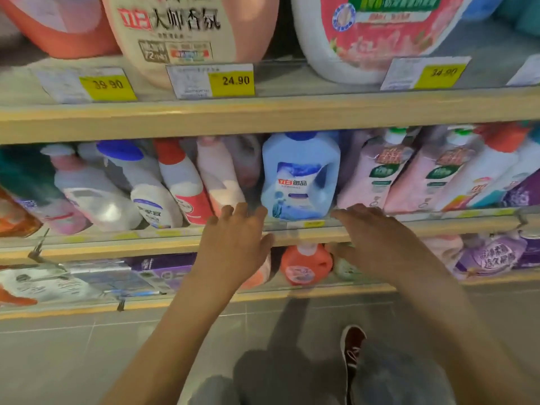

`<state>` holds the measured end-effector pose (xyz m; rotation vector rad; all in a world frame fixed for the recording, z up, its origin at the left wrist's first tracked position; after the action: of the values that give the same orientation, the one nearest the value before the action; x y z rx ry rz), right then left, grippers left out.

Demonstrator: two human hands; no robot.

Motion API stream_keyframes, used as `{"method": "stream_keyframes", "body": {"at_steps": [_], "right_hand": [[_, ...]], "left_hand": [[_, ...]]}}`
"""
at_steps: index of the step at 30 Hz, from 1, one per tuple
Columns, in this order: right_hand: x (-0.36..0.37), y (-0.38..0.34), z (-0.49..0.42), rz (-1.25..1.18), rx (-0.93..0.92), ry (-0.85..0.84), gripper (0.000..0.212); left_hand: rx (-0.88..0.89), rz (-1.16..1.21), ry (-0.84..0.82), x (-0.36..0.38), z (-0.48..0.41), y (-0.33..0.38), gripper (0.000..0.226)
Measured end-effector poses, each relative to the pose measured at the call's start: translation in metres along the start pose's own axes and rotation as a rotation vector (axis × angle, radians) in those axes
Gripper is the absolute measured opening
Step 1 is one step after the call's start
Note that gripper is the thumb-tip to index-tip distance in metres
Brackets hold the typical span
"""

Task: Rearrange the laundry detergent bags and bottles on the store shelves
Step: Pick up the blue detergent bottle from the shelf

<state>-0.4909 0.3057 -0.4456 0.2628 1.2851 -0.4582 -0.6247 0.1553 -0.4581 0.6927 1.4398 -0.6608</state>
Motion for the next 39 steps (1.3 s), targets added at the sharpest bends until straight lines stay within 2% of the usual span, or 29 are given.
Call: {"method": "stream_keyframes", "body": {"at_steps": [4, 8, 15, 18, 21, 24, 28, 32, 37, 39], "right_hand": [[0.033, 0.011, -0.025, 0.022, -0.004, 0.068, 0.065], [0.055, 0.022, -0.044, 0.014, 0.014, 0.102, 0.064], [0.048, 0.039, -0.065, 0.026, 0.087, 0.287, 0.065], [0.039, 0.045, -0.072, 0.030, 0.118, 0.340, 0.063], [0.029, 0.048, -0.082, -0.028, 0.089, 0.404, 0.073], [0.022, 0.049, -0.094, -0.100, 0.016, 0.504, 0.084], [0.022, 0.045, -0.114, -0.266, -0.105, 0.543, 0.115], [0.034, 0.041, -0.135, -0.423, -0.154, 0.546, 0.144], [0.041, 0.045, -0.152, -0.585, -0.226, 0.654, 0.148], [0.042, 0.050, -0.157, -0.625, -0.260, 0.659, 0.148]], "left_hand": [[0.020, 0.028, 0.063, 0.047, -0.025, 0.004, 0.043], [-0.009, 0.117, 0.234, 0.075, -0.044, 0.003, 0.042], [-0.046, 0.297, 0.392, 0.103, -0.075, -0.003, 0.038], [-0.078, 0.369, 0.432, 0.108, -0.086, -0.005, 0.045], [-0.075, 0.496, 0.428, 0.115, -0.102, -0.006, 0.057], [-0.102, 0.624, 0.342, 0.126, -0.120, -0.008, 0.071], [-0.089, 0.785, 0.202, 0.138, -0.135, -0.009, 0.100], [-0.044, 0.904, 0.161, 0.145, -0.145, -0.014, 0.089], [0.000, 0.907, 0.196, 0.147, -0.144, -0.018, 0.088], [0.040, 0.910, 0.204, 0.147, -0.142, -0.017, 0.098]]}}
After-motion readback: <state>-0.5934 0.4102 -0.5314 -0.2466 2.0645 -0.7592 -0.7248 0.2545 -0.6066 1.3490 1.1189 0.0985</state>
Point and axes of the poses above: each hand's wrist, its own z-axis away from the middle knuckle, its own x-axis out of the palm, y = z × x, the point moved 5 cm from there along -z, towards the middle knuckle, and after that the axes turned 2 degrees about -x, right-handed, at the moved point
